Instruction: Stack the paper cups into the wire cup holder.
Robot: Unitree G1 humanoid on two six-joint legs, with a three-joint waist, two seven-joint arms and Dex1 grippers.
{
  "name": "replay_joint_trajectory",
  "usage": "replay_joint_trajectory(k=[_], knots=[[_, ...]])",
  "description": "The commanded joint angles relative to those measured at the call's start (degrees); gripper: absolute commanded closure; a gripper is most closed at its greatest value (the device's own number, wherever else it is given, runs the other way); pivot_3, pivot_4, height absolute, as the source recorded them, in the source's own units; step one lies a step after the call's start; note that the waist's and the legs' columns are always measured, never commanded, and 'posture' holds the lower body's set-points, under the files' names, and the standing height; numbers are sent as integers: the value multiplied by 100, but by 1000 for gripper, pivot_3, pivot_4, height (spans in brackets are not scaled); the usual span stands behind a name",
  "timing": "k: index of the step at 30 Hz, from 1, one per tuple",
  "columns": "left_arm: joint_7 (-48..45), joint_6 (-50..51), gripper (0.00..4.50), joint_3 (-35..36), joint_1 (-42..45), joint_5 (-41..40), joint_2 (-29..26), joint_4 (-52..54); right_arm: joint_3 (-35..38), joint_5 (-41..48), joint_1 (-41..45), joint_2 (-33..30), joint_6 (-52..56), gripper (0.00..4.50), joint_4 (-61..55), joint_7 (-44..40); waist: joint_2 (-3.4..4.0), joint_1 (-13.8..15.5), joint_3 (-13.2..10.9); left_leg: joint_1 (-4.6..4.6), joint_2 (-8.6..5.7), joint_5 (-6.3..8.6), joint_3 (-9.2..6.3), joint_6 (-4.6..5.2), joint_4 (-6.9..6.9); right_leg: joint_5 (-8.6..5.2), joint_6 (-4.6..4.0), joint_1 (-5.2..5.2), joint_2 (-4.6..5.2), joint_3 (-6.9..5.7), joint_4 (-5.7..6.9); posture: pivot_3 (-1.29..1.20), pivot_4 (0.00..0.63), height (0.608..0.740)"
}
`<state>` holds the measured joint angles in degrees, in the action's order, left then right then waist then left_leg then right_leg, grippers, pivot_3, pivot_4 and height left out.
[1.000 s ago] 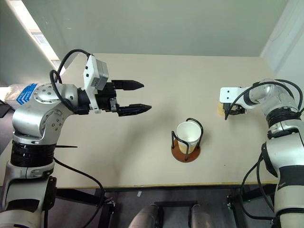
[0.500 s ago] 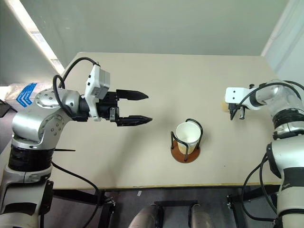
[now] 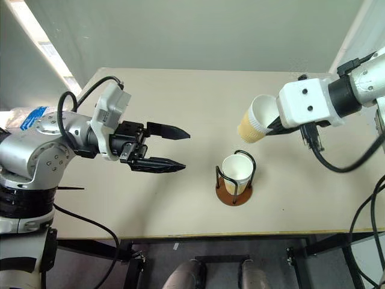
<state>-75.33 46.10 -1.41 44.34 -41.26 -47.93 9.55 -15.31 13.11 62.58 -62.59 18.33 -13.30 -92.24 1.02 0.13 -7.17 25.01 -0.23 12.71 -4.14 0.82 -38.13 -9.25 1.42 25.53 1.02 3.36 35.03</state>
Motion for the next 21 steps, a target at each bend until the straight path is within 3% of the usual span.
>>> replay_joint_trajectory(k=[1,11,21], knots=[[-165,-158,0,-24,247,77,-42,-57,-248,382,316,-94,221,4470,-497,-26,0,-7,0,-1,0,-3,0,1,0,0,0,1,0,1,4,0,150,740],[-239,-297,0,-133,309,209,48,-152,-689,71,396,244,-87,4470,-274,-26,0,1,0,-1,2,-8,-4,1,6,0,1,11,-3,1,11,0,150,740],[-174,-298,0,-70,257,228,31,-112,-998,-6,147,-57,-667,4470,-145,-26,0,6,0,1,2,0,-3,8,7,-3,5,9,-2,-1,4,0,150,740]])
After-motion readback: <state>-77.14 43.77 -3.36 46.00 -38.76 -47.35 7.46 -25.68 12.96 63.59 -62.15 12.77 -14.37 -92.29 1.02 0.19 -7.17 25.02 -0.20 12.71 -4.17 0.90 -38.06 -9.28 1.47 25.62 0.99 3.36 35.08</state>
